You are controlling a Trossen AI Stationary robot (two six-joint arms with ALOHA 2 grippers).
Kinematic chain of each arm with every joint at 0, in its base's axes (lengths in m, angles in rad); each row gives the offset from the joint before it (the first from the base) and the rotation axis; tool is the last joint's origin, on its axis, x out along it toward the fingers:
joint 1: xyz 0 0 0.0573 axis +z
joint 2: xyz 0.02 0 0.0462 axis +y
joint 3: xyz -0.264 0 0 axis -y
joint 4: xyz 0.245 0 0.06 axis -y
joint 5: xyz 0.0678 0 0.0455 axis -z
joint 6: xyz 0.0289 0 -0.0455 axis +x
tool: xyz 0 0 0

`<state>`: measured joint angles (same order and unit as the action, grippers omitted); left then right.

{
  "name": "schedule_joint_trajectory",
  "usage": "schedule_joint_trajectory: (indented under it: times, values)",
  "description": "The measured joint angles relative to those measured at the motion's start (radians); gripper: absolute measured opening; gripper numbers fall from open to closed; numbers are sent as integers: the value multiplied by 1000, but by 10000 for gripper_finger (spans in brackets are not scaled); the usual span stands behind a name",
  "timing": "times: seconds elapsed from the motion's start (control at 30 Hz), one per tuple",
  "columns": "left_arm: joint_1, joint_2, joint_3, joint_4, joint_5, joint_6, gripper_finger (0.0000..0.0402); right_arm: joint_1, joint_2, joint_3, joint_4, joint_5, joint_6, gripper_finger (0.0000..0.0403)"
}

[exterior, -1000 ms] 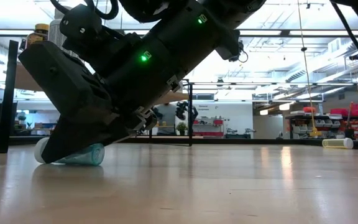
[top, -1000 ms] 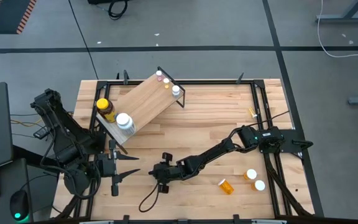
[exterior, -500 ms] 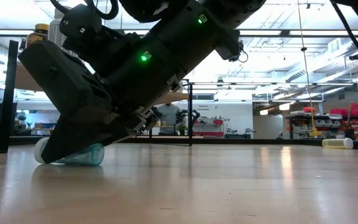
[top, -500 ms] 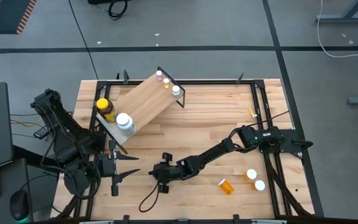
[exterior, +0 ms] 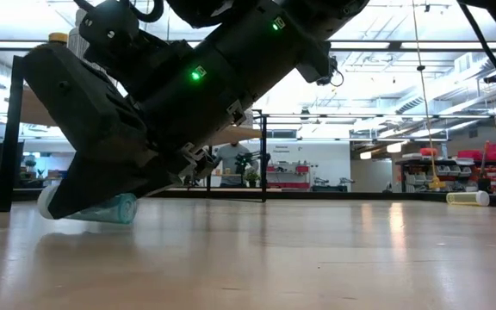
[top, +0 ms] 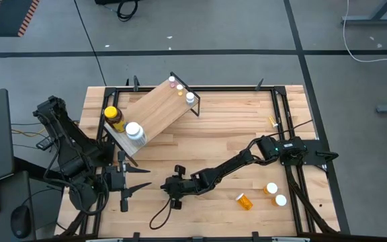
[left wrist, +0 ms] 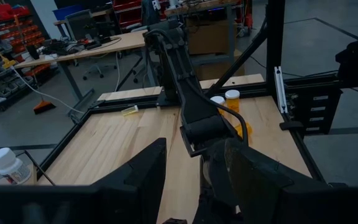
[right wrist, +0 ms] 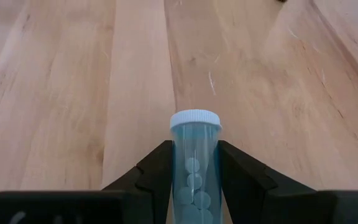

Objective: Pick and place medicine bottles onto shelf by color
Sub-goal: Put the blue pill bottle on the shelf

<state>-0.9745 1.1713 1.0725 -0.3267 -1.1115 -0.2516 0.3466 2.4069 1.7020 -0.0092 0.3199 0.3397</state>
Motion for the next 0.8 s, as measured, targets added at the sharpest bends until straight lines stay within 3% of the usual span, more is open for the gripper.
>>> schedule_joint_trajectory:
  times: [0.8]
  values:
    - [0, 0, 0, 0, 0, 0, 172, 16, -20, 0, 156, -60, -37, 130]
